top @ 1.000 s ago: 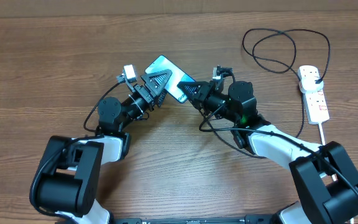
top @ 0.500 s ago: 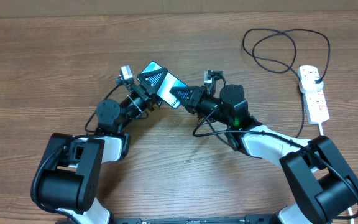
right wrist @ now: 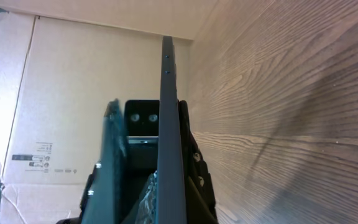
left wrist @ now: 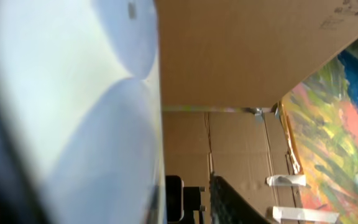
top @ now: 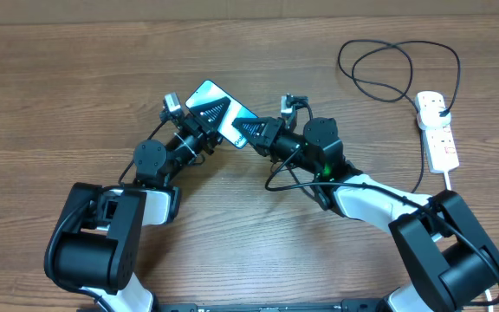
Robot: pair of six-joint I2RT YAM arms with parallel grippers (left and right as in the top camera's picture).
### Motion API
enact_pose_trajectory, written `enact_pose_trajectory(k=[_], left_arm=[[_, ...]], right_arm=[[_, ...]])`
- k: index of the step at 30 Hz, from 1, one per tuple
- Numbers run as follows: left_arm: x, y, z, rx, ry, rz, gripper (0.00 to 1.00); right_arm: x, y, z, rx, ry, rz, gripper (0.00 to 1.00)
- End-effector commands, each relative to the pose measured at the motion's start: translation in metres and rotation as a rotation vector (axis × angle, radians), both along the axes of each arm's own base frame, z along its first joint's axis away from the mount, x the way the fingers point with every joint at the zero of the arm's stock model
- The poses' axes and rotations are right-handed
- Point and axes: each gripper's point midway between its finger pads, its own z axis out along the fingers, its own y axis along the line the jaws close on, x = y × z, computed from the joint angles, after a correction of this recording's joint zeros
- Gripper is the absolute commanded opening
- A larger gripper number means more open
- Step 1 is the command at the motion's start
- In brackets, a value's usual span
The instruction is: Plug charger to phone and switch on socket
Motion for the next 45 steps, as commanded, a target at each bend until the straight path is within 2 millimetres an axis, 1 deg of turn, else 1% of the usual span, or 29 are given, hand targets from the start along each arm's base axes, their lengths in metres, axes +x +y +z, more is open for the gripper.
enact_pose_trajectory(k=[1,2,4,5,6,7,8,9,12,14,16,17,19,23,26,28,31,33,35,40,45], left_arm=[[-0.004,-0.005,0.02,-0.015,-0.07,-0.025,0.25],[-0.004,-0.005,0.02,-0.015,-0.07,-0.025,0.19],[-0.004,-0.005,0.019,-0.013,-0.063,-0.026,0.05],[-0.004,-0.005,0.017,-0.011,-0.058,-0.025,0.05],[-0.003,-0.005,0.016,-0.01,-0.052,-0.024,0.04],[-0.002,-0.004,0.014,-0.008,-0.044,-0.022,0.04],[-0.001,-0.003,0.011,-0.003,-0.031,-0.019,0.05],[0.0,-0.001,0.008,0.0,-0.017,-0.019,0.04],[0.001,0.005,-0.001,0.03,0.005,-0.023,0.05],[0.002,0.012,-0.011,0.055,0.035,-0.033,0.04],[0.003,0.018,-0.023,0.062,0.092,-0.037,0.05],[0.004,0.021,-0.028,0.064,0.115,-0.038,0.04],[0.003,0.026,-0.037,0.067,0.163,-0.048,0.04],[-0.002,0.03,-0.048,0.068,0.22,-0.087,0.05],[-0.004,0.034,-0.051,0.093,0.214,-0.109,0.05],[-0.004,0.037,-0.048,0.111,0.181,-0.127,0.04],[-0.003,0.043,-0.04,0.117,0.148,-0.156,0.04],[-0.002,0.047,-0.037,0.116,0.139,-0.16,0.04],[-0.001,0.053,-0.035,0.113,0.136,-0.16,0.04],[0.001,0.061,-0.034,0.106,0.143,-0.147,0.04],[0.001,0.061,-0.035,0.106,0.148,-0.147,0.04]], right_arm=[[-0.007,0.007,-0.015,-0.025,0.046,0.009,0.04],[-0.007,0.007,-0.014,-0.025,0.046,0.01,0.06],[-0.009,0.008,-0.014,-0.022,0.047,0.024,0.42],[-0.011,0.008,-0.013,-0.017,0.045,0.039,0.54],[-0.012,0.007,-0.01,-0.008,0.041,0.058,0.7],[-0.012,0.004,-0.007,0.003,0.033,0.078,0.79],[-0.01,-0.001,-0.002,0.011,0.015,0.095,0.91],[-0.006,-0.01,0.004,0.012,-0.02,0.105,0.99],[0.007,-0.048,0.03,-0.006,-0.169,0.109,1.0],[0.009,-0.07,0.051,-0.027,-0.282,0.111,1.0],[0.008,-0.084,0.061,-0.081,-0.381,0.113,1.0],[0.007,-0.088,0.061,-0.121,-0.421,0.115,1.0],[0.007,-0.093,0.05,-0.223,-0.449,0.102,1.0],[0.005,-0.089,0.003,-0.498,-0.445,0.083,1.0],[0.003,-0.083,-0.024,-0.735,-0.471,0.086,1.0],[0.003,-0.081,-0.03,-0.873,-0.507,0.083,1.0],[0.007,-0.082,-0.032,-1.039,-0.558,0.054,1.0],[0.007,-0.082,-0.032,-1.096,-0.596,0.059,1.0],[0.009,-0.086,-0.037,-1.161,-0.619,0.064,1.0],[0.017,-0.093,-0.06,-1.293,-0.661,0.113,0.99],[0.028,-0.087,-0.077,-1.323,-0.693,0.144,0.95]])
